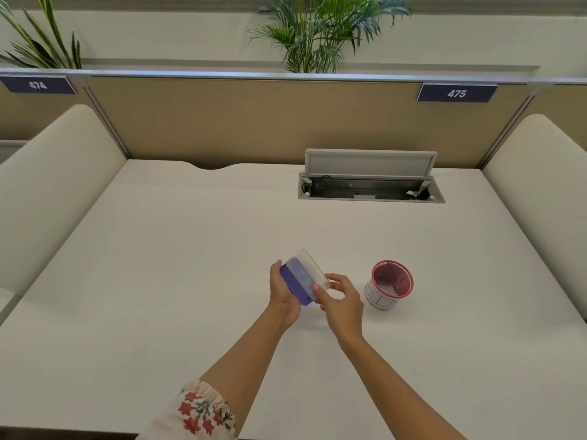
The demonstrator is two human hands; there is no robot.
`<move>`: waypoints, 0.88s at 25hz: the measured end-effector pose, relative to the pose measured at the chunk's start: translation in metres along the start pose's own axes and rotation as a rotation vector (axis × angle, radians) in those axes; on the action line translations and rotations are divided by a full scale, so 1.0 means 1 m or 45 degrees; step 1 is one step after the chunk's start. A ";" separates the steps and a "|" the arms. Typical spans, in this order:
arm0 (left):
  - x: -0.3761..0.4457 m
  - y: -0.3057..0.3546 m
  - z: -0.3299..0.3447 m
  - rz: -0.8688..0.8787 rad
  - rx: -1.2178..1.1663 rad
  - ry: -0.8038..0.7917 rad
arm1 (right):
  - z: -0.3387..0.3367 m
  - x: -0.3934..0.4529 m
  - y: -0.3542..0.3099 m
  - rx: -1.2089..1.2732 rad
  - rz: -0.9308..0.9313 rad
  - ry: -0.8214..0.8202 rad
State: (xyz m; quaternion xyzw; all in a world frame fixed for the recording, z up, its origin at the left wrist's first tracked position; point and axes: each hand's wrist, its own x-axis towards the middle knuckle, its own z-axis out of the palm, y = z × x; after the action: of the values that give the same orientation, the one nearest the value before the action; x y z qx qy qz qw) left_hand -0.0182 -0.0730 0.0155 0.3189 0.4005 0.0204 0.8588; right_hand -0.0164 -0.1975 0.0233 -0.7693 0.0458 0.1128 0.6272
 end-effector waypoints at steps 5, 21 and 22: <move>-0.001 0.002 -0.001 -0.097 -0.067 -0.044 | -0.005 0.006 0.005 -0.248 -0.118 -0.068; -0.005 0.003 0.011 -0.262 -0.027 -0.142 | -0.012 0.011 0.011 -0.590 -0.365 -0.083; -0.004 0.004 0.011 -0.252 -0.042 -0.150 | -0.011 0.009 0.012 -0.579 -0.391 -0.071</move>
State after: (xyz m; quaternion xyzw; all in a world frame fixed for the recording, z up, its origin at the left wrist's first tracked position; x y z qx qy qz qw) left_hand -0.0127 -0.0765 0.0259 0.2642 0.3787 -0.0767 0.8837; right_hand -0.0089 -0.2104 0.0123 -0.8849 -0.1150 0.0450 0.4491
